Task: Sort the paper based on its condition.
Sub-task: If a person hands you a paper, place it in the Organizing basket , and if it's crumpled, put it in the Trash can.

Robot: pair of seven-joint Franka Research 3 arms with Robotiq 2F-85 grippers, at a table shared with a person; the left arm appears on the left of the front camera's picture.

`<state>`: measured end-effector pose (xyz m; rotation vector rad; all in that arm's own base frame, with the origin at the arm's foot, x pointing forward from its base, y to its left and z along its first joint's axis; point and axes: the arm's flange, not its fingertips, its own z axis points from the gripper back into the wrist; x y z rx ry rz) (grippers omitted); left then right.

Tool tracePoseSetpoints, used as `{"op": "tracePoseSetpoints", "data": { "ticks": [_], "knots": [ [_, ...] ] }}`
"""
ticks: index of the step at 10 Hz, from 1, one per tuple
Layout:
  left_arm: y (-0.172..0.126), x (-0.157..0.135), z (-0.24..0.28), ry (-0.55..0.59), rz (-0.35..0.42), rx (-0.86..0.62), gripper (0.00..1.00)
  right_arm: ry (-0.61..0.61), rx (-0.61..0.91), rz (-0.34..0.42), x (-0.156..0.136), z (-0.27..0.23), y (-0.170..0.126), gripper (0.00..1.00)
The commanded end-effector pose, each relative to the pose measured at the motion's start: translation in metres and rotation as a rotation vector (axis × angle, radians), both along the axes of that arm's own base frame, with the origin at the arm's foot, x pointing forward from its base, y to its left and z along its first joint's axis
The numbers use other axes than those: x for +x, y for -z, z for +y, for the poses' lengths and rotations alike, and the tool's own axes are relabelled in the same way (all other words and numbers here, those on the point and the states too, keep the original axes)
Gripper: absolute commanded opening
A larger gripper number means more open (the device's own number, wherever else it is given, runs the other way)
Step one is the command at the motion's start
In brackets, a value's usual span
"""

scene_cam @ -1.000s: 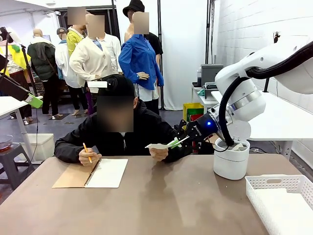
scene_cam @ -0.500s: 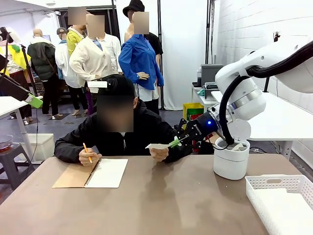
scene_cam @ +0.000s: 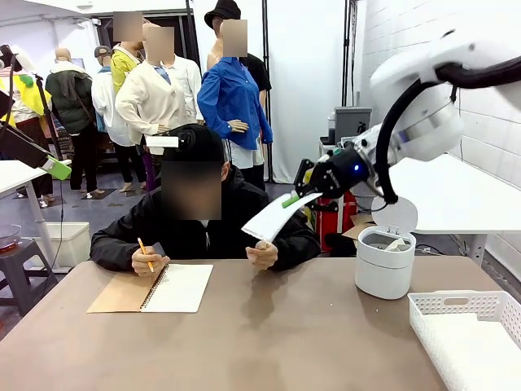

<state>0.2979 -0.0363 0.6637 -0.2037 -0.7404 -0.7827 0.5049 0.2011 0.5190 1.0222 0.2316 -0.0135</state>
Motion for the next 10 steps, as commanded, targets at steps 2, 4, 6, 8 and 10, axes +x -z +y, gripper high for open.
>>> {"op": "tracePoseSetpoints", "data": {
  "ticks": [2,4,6,8,10],
  "knots": [
    [0.001,0.0,0.001,-0.004,-0.004,-0.003,1.0,-0.092,-0.057,-0.207,-0.019,-0.02,-0.039,0.0],
    [0.001,0.0,0.001,-0.004,-0.004,-0.003,1.0,-0.206,-0.139,-0.381,-0.042,-0.032,-0.081,0.0],
    [0.001,0.0,0.001,-0.004,-0.004,-0.003,1.0,-0.272,-0.24,-0.552,-0.069,-0.043,-0.112,0.0],
    [0.001,0.0,0.001,-0.004,-0.004,-0.003,1.0,-0.305,-0.297,-0.668,-0.087,-0.058,-0.14,0.0],
    [0.001,0.0,0.001,-0.004,-0.004,-0.003,1.0,-0.227,-0.505,-0.782,-0.109,-0.075,-0.156,0.0]
  ]
}}
